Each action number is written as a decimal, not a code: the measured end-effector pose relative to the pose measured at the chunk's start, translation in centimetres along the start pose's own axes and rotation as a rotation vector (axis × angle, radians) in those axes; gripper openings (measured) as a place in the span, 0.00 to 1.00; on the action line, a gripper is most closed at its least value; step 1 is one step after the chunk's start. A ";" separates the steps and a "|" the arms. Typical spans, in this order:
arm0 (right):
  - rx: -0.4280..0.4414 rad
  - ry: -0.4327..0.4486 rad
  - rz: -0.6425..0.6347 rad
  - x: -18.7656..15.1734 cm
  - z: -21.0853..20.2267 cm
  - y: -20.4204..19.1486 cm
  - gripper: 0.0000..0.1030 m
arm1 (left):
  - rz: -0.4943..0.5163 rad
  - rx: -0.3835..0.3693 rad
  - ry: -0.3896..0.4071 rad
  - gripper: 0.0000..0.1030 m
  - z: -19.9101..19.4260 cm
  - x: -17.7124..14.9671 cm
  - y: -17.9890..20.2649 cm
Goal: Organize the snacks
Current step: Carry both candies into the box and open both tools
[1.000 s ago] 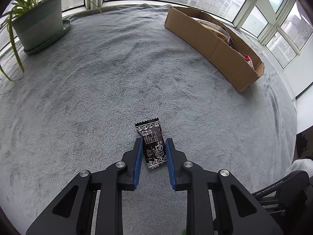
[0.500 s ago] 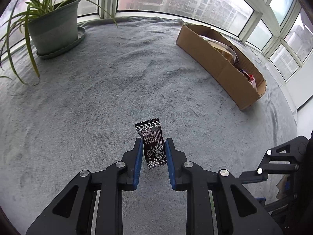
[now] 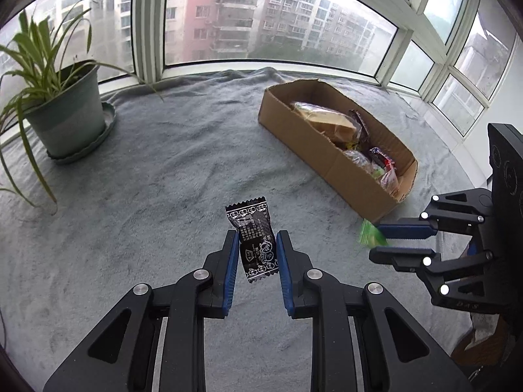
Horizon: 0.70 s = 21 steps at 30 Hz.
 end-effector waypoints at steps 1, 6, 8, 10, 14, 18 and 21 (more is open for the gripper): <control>-0.011 0.008 0.009 0.2 -0.3 0.8 0.21 | 0.007 -0.006 0.004 0.21 0.1 0.4 0.4; -0.082 0.046 0.059 1.1 -1.4 4.8 0.21 | 0.043 -0.038 0.013 0.21 1.1 1.8 2.3; -0.112 0.063 0.084 1.5 -1.9 6.7 0.21 | 0.053 -0.053 0.013 0.21 1.8 2.3 3.1; -0.148 0.077 0.103 2.1 -2.4 8.7 0.21 | 0.062 -0.071 0.011 0.21 2.5 2.8 3.9; -0.205 0.096 0.133 3.3 -2.9 12.3 0.21 | 0.086 -0.105 0.004 0.21 4.0 3.7 5.7; -0.238 0.102 0.159 4.4 -2.8 15.3 0.21 | 0.108 -0.130 -0.001 0.21 5.5 4.4 7.5; -0.252 0.103 0.186 5.1 -2.1 17.3 0.21 | 0.130 -0.144 -0.007 0.21 6.4 4.9 8.9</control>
Point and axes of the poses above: each gripper's, at about its wrist camera, not at the fingertips, and z roughly the way its jaws point, y to its right, x to its top, the point moved 4 cm from there along z, roughly the way its jaws point, and after that the axes turned 11 degrees about y, right-handed, at the moved point
